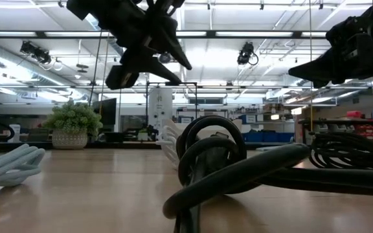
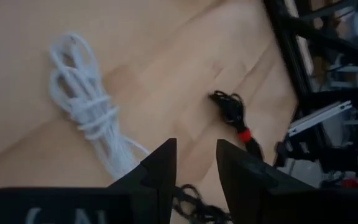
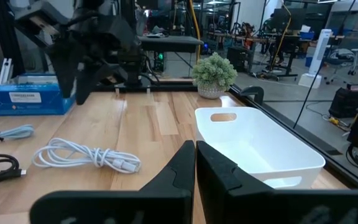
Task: Pick and place USB-C Cables
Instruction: Put the white charger cable into the white bin
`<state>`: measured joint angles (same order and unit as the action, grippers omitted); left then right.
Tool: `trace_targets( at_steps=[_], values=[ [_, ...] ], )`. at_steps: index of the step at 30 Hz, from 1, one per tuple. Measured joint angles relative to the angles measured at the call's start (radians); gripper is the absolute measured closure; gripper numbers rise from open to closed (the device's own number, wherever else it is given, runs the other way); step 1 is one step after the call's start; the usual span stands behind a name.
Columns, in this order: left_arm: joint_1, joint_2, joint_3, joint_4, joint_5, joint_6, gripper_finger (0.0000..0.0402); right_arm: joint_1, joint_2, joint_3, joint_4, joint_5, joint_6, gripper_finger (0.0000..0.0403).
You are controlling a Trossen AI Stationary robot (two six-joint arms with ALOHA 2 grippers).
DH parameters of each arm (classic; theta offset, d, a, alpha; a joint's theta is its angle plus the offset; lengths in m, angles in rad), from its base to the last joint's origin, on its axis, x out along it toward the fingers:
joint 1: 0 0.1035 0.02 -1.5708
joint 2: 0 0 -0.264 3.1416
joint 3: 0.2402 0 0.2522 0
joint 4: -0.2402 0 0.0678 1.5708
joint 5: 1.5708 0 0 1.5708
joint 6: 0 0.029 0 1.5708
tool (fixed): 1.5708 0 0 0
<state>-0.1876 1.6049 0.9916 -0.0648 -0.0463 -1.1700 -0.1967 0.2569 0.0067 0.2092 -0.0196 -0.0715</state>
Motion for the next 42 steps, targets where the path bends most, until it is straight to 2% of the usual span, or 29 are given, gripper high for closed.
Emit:
trace_targets(
  at_steps=[7, 22, 30, 33, 37, 40, 42],
  values=[
    [-0.039, 0.012, -0.001, 0.003, 0.001, -0.049, 0.0280, 0.000, 0.001, 0.000, 0.000, 0.000, 0.000, 0.0383],
    [-0.011, 0.015, 0.000, -0.008, -0.012, -0.049, 0.0280, 0.000, 0.001, 0.000, 0.000, 0.000, 0.000, 0.0383],
    [-0.012, 0.041, 0.000, -0.018, -0.044, 0.004, 0.0279, 0.000, 0.001, 0.000, 0.000, 0.000, 0.000, 0.0383],
    [-0.012, 0.080, 0.000, 0.016, -0.040, -0.015, 0.0259, 0.000, 0.001, 0.000, 0.000, 0.000, 0.000, 0.0383],
    [-0.012, 0.128, 0.000, 0.056, -0.022, -0.037, 0.0209, 0.000, 0.001, 0.000, 0.000, 0.000, 0.000, 0.0383],
    [-0.009, 0.145, 0.037, 0.002, -0.012, -0.049, 0.0174, 0.000, 0.001, 0.000, 0.000, 0.000, 0.000, 0.0383],
    [-0.006, 0.147, 0.090, -0.107, -0.016, -0.046, 0.0163, 0.000, 0.001, 0.000, 0.000, 0.000, 0.000, 0.0383]
  ],
)
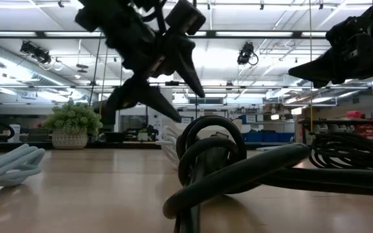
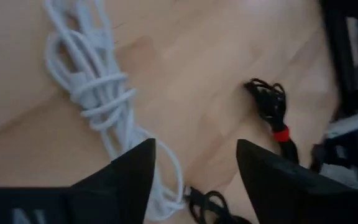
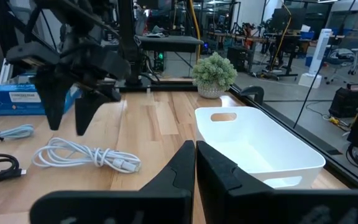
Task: Pick and place USB-C Cables
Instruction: Put the white charger cable into the white bin
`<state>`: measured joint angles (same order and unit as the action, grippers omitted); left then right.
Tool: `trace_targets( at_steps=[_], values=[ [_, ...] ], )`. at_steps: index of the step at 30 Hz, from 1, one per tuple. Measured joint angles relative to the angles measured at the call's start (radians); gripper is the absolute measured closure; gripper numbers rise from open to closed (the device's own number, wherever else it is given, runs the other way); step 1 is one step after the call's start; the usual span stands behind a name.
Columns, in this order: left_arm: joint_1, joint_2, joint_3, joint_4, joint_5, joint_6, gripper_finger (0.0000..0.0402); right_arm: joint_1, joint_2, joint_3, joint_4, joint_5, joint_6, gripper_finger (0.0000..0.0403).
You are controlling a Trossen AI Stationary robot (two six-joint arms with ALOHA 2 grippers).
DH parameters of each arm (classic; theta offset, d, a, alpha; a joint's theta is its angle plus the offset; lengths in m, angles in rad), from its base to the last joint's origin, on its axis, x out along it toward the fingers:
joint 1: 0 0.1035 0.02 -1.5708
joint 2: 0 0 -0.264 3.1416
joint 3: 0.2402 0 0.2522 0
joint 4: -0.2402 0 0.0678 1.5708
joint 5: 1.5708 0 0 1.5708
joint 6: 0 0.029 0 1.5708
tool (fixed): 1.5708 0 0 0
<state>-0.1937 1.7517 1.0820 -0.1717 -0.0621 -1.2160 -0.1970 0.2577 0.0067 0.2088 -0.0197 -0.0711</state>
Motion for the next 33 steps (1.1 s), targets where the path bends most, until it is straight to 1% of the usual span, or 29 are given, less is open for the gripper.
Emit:
trace_targets(
  at_steps=[2, 4, 5, 7, 8, 10, 13, 17, 20, 24, 27, 29, 33],
  values=[
    [0.000, 0.015, 0.078, -0.160, -0.041, 0.020, 0.0163, 0.000, 0.000, 0.000, 0.000, 0.000, 0.000, 0.0383],
    [0.000, 0.021, 0.154, -0.357, -0.107, 0.031, 0.0172, 0.000, 0.001, 0.000, 0.000, 0.000, 0.000, 0.0383],
    [0.000, 0.034, 0.196, -0.425, -0.146, 0.028, 0.0179, 0.000, 0.003, 0.000, 0.000, 0.000, 0.000, 0.0383],
    [-0.002, 0.048, 0.255, -0.497, -0.191, 0.019, 0.0194, 0.000, 0.004, 0.000, 0.001, 0.000, 0.000, 0.0383],
    [-0.002, 0.056, 0.275, -0.527, -0.204, 0.019, 0.0202, 0.000, 0.007, 0.000, 0.002, 0.000, 0.000, 0.0383],
    [-0.002, 0.080, 0.320, -0.509, -0.212, 0.022, 0.0216, 0.000, 0.007, 0.000, 0.001, 0.001, 0.000, 0.0383],
    [-0.002, 0.126, 0.377, -0.546, -0.229, 0.031, 0.0232, 0.000, 0.013, 0.000, 0.005, -0.003, 0.000, 0.0383],
    [-0.002, 0.199, 0.461, -0.618, -0.245, 0.055, 0.0244, 0.000, 0.019, 0.000, 0.007, -0.002, 0.000, 0.0383],
    [-0.007, 0.242, 0.507, -0.639, -0.245, 0.058, 0.0246, 0.000, 0.021, 0.000, 0.008, -0.003, 0.000, 0.0383],
    [-0.008, 0.264, 0.522, -0.643, -0.242, 0.057, 0.0237, 0.000, 0.023, 0.000, 0.017, 0.000, 0.000, 0.0383],
    [-0.008, 0.272, 0.523, -0.637, -0.241, 0.048, 0.0219, 0.000, 0.024, 0.000, 0.018, 0.000, 0.000, 0.0383],
    [-0.005, 0.275, 0.522, -0.646, -0.240, 0.043, 0.0200, 0.000, 0.024, 0.000, 0.021, 0.000, 0.000, 0.0383],
    [-0.006, 0.285, 0.522, -0.639, -0.236, 0.017, 0.0147, 0.000, 0.024, 0.000, 0.023, 0.000, 0.000, 0.0383]
  ],
)
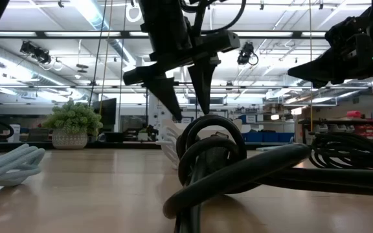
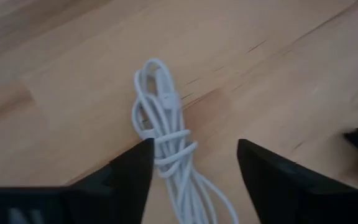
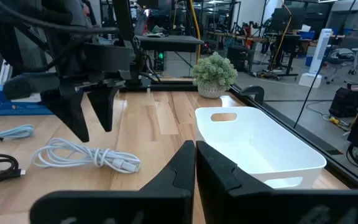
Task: Pick and place USB-C Cables
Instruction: Put the white charger cable into the white bin
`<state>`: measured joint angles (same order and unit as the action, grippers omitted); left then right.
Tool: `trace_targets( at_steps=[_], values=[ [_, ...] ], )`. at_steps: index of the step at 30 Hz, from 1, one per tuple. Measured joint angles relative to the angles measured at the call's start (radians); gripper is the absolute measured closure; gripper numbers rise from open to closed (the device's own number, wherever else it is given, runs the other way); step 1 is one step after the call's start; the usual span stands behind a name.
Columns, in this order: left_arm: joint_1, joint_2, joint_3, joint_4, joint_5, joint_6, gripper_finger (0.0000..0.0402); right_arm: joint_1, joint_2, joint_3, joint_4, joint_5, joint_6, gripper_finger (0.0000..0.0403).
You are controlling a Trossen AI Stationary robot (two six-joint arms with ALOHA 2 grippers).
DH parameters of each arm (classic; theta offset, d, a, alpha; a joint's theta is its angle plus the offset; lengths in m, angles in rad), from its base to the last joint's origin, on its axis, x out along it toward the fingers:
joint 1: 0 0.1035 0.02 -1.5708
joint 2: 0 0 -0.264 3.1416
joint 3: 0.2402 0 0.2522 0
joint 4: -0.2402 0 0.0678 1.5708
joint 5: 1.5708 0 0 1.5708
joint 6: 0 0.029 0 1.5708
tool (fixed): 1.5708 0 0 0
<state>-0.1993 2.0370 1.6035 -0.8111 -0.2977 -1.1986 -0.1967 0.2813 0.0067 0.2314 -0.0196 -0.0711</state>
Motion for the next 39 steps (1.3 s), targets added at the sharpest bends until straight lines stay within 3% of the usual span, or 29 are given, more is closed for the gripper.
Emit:
trace_targets(
  at_steps=[5, 10, 28, 39],
  values=[
    [0.000, 0.030, 0.000, 0.015, 0.016, -0.029, 0.0091, 0.000, 0.000, 0.000, 0.000, 0.000, 0.000, 0.0383],
    [-0.002, 0.042, -0.019, 0.026, 0.036, -0.053, 0.0084, 0.000, -0.001, 0.000, 0.008, 0.000, 0.000, 0.0383],
    [-0.004, 0.108, -0.027, 0.024, 0.105, 0.000, 0.0136, 0.000, 0.007, 0.000, 0.026, 0.000, 0.000, 0.0383],
    [-0.003, 0.114, -0.027, 0.032, 0.111, 0.013, 0.0218, 0.000, 0.008, 0.000, 0.030, 0.000, 0.000, 0.0383]
  ],
)
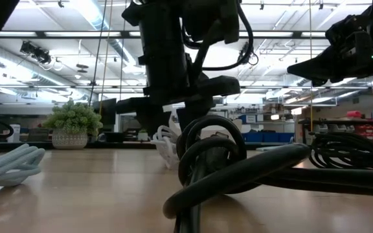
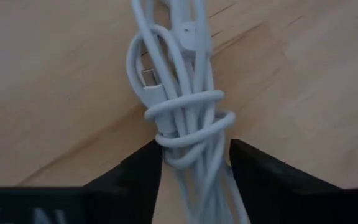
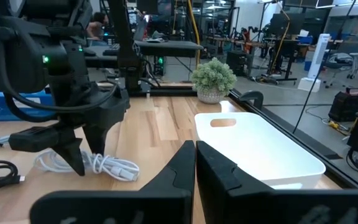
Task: Pick and place USB-C Cables
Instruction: Put the white charger cable into the white bin
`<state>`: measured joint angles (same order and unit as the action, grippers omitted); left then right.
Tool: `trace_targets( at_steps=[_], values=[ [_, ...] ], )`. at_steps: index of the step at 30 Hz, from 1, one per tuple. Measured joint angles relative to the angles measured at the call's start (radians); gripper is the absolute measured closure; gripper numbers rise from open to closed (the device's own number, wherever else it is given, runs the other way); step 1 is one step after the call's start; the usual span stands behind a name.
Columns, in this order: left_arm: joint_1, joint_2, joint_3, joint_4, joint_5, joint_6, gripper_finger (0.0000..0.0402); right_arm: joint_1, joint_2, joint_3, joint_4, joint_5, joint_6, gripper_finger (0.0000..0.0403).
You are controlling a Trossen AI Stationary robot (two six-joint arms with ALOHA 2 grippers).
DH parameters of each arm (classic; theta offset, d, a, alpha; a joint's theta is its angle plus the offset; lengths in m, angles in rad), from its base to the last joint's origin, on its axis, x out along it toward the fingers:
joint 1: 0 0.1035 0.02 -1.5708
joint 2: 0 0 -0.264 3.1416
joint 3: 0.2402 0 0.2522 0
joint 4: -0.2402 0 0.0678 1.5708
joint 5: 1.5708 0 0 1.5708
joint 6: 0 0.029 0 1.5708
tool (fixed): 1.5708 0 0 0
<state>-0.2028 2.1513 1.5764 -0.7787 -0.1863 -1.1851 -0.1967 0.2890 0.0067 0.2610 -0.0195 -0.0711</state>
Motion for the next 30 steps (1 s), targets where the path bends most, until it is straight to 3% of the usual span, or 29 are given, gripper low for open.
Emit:
trace_targets(
  at_steps=[7, 14, 25, 30],
  values=[
    [-0.003, 0.000, 0.000, 0.002, 0.031, 0.002, 0.0288, 0.000, 0.000, 0.000, 0.000, 0.000, 0.000, 0.0383],
    [-0.001, -0.005, 0.034, -0.014, 0.086, 0.106, 0.0351, 0.000, 0.000, 0.000, -0.001, 0.000, 0.000, 0.0383],
    [0.172, -0.015, 0.362, -0.328, 0.075, 0.587, 0.0349, 0.000, 0.001, 0.000, -0.001, 0.000, 0.000, 0.0383],
    [0.244, -0.017, 0.526, -0.376, 0.048, 0.865, 0.0347, 0.000, 0.001, 0.000, -0.001, 0.000, 0.000, 0.0383]
  ],
)
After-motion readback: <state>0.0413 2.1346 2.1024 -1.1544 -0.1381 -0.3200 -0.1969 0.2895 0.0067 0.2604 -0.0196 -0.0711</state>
